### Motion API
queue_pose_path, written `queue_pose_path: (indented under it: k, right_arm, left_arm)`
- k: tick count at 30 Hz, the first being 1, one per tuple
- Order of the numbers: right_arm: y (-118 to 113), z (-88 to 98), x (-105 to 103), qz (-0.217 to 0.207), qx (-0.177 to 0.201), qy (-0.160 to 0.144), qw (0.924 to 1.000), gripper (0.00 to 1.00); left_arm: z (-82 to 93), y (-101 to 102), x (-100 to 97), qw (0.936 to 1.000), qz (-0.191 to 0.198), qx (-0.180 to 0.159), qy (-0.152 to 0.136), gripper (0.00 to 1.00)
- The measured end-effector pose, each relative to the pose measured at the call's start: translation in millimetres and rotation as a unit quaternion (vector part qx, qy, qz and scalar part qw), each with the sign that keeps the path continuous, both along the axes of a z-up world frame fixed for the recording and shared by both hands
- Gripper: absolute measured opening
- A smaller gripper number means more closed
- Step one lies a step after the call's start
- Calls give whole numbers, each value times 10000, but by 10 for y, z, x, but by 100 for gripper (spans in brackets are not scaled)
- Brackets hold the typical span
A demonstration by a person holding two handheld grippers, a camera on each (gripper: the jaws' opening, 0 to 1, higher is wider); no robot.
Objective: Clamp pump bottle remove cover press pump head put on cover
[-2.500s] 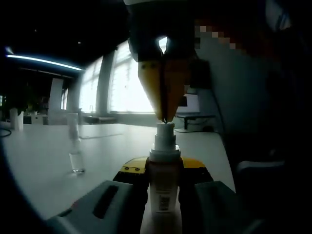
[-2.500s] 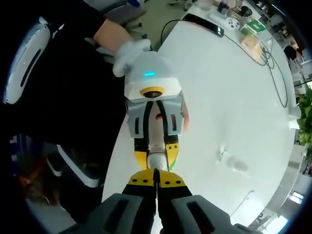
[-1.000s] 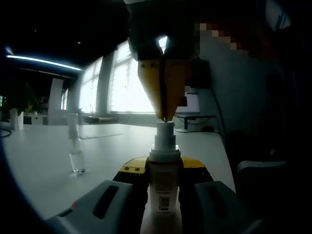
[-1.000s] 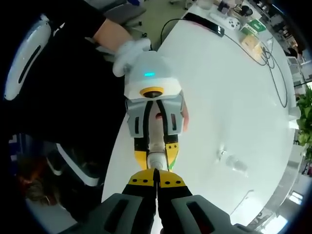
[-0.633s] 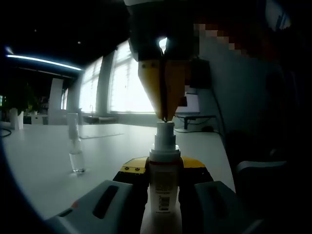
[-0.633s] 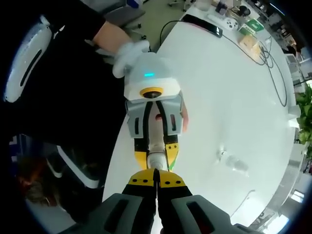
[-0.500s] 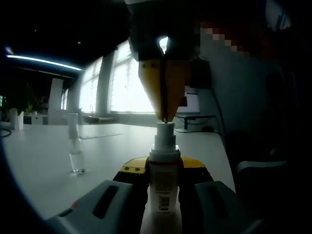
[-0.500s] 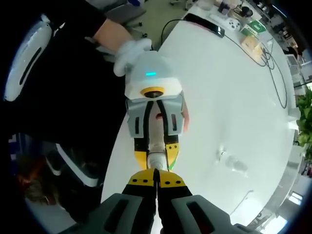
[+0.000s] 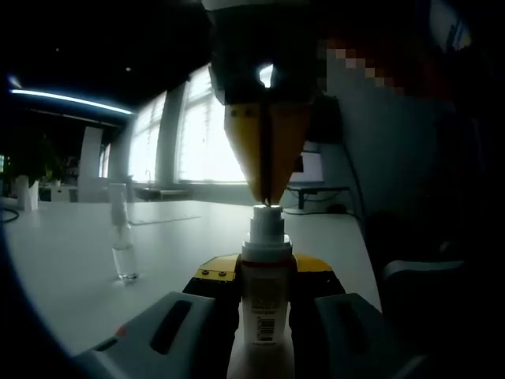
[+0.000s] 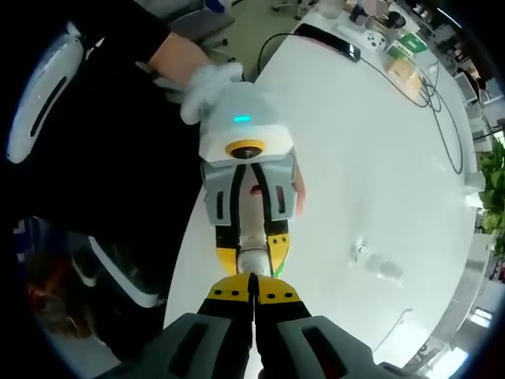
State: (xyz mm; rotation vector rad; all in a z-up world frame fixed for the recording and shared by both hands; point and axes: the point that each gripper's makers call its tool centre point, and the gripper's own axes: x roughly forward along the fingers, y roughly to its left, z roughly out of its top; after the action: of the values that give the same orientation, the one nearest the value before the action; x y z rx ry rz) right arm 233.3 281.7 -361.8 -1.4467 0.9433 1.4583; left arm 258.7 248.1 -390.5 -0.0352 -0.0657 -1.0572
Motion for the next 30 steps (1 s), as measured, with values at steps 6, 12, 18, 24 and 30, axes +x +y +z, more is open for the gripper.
queue_pose_path:
  k: [6,12,18,24,30]
  right_arm:
    - [0,0,-16,69,-23,-56,10000,0]
    - [-13,46,-2,37,-33,-28,10000,0]
    - [-14,54,-4,110,-66,-55,9999,0]
    - [-16,53,-5,89,-37,-28,10000,0]
    - [-20,53,-6,82,-39,-26,10000,0]
  left_arm:
    - [3,-6,-9,10000,-6,-4,4,14]
    - [2,-6,-8,10000,-2,-5,4,14]
    - [-2,0,-1,10000,-7,-9,11,14]
    - [-3,1,2,10000,-10,-10,13,14]
    - [-3,-1,2,10000,-7,-10,14,14]
